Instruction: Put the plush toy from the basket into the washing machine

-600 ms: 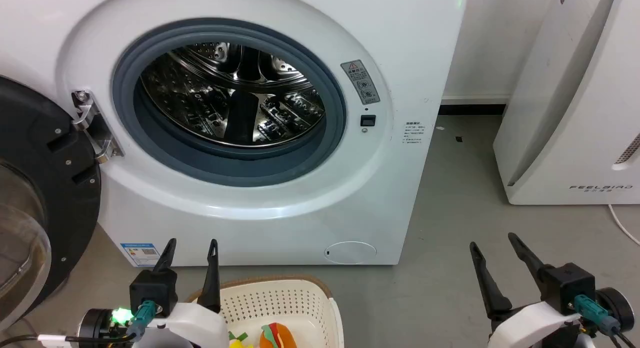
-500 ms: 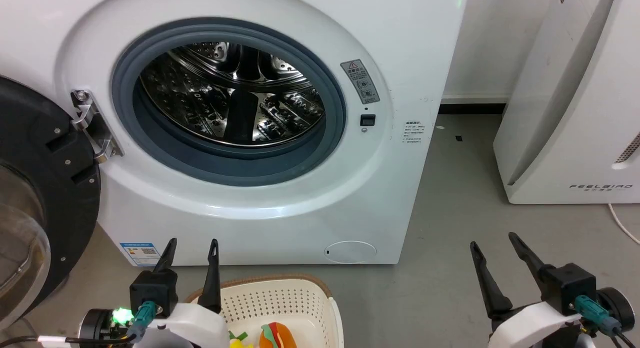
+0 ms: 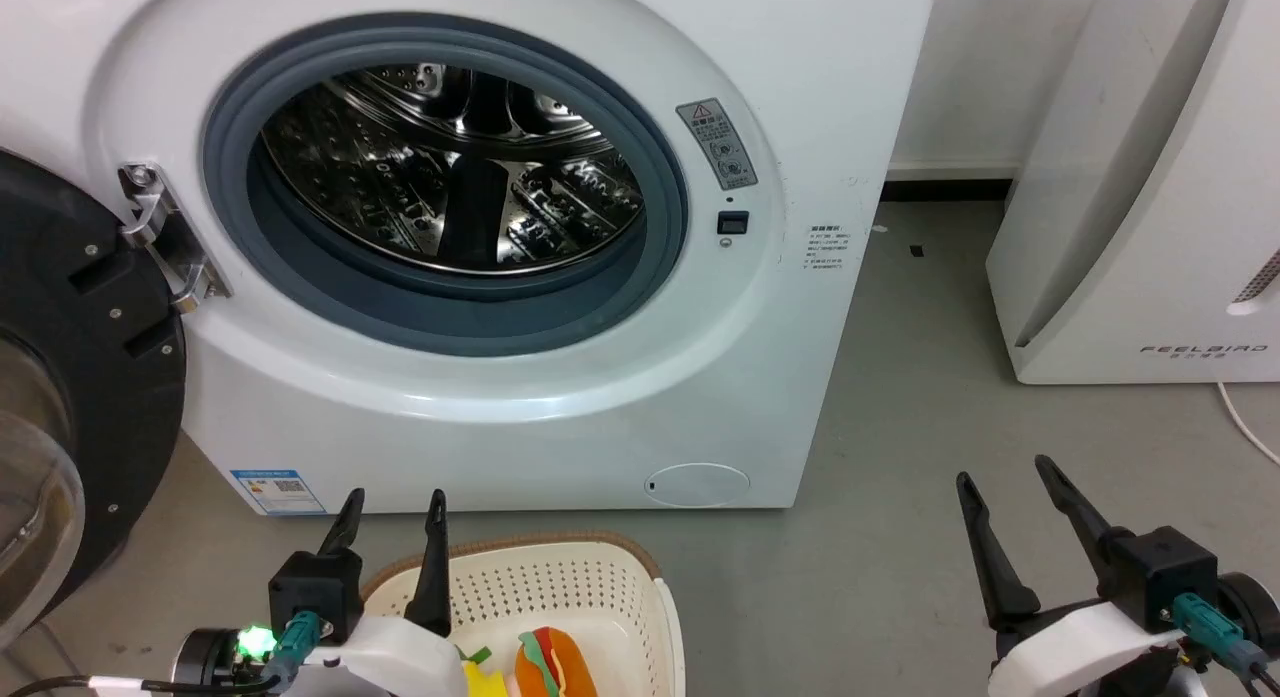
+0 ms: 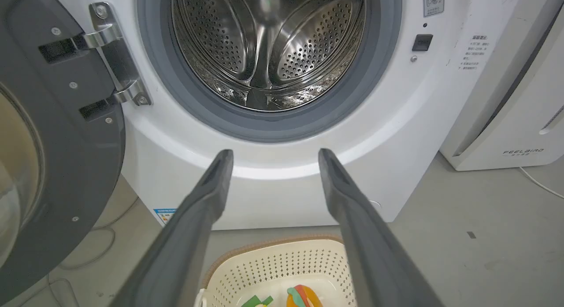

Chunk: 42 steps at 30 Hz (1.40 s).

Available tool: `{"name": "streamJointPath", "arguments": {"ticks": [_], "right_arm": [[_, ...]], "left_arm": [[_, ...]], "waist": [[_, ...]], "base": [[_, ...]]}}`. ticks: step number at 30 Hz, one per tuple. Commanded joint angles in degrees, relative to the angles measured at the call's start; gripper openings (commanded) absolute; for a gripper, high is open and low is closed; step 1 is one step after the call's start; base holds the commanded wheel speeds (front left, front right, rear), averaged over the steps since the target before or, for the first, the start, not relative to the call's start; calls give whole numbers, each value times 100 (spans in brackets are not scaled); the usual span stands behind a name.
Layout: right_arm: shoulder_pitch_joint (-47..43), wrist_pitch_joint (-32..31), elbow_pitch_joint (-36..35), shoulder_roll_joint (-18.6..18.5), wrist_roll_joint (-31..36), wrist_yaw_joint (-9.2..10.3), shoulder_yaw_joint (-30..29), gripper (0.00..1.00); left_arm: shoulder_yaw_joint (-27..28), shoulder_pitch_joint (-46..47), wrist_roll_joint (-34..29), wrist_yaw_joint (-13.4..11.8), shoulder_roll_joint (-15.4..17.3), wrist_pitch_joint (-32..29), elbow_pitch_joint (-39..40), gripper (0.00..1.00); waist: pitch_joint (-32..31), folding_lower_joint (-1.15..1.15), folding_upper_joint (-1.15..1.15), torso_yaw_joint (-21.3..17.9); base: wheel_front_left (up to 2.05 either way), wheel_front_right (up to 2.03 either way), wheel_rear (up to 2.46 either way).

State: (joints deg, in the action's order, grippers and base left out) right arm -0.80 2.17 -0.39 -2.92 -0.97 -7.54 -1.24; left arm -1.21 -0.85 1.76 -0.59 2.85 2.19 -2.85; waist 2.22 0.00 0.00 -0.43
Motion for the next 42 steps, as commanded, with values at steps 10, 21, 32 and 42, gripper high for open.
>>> {"name": "streamJointPath", "arguments": {"ticks": [10, 21, 32, 42], "right_arm": [[165, 178, -118, 1, 87, 1, -8, 100], [301, 298, -209, 1, 122, 2, 140, 100], [473, 429, -332, 2, 118, 2, 7, 100], [609, 548, -442, 2, 36, 3, -89, 100]], "left_arm": [[-119, 351, 78, 32, 20, 171, -457, 100], [-224, 794, 154, 121, 86, 261, -1157, 100], [-495, 1469, 178, 307, 201, 255, -2206, 100], [-780, 2126, 232, 416, 373, 97, -3218, 100]], "waist": [[359, 0, 0, -41], [829, 0, 0, -82], [1439, 0, 0, -107], [2034, 0, 0, -208]], "base": [[0, 0, 0], [0, 0, 0], [0, 0, 0], [0, 0, 0]]}}
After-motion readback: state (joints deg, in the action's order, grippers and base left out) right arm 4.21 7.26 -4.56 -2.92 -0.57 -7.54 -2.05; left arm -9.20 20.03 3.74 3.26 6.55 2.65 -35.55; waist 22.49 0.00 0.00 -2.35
